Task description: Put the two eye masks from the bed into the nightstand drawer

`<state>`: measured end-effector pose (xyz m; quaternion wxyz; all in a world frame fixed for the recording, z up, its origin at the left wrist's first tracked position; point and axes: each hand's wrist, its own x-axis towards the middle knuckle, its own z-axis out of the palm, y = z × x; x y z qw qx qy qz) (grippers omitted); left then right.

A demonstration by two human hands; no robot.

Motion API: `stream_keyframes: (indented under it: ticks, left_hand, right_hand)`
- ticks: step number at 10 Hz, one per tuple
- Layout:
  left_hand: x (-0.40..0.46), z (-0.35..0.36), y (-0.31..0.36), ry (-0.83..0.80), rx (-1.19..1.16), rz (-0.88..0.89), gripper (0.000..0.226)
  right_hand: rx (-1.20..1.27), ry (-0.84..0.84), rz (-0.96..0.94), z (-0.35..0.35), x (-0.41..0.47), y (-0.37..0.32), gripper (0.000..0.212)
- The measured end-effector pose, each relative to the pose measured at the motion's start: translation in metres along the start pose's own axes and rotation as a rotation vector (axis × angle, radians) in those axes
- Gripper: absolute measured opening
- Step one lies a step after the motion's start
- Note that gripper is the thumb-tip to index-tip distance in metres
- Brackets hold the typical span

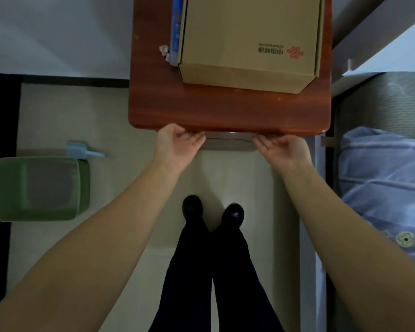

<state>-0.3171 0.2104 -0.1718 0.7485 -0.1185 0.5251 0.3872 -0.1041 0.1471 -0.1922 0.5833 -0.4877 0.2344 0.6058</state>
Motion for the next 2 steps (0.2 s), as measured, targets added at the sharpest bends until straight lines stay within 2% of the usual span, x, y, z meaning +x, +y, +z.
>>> stream_keyframes:
  ticks: [1, 2]
  left_hand:
    - [0.005, -0.010, -0.002, -0.030, -0.004, -0.013, 0.049]
    - [-0.007, -0.023, -0.005, -0.021, 0.258, -0.042, 0.066]
  right_hand:
    - [0.043, -0.001, -0.013, -0.002, -0.001, 0.007, 0.050]
    - [-0.157, 0.021, 0.053, -0.006, -0.020, 0.020, 0.056]
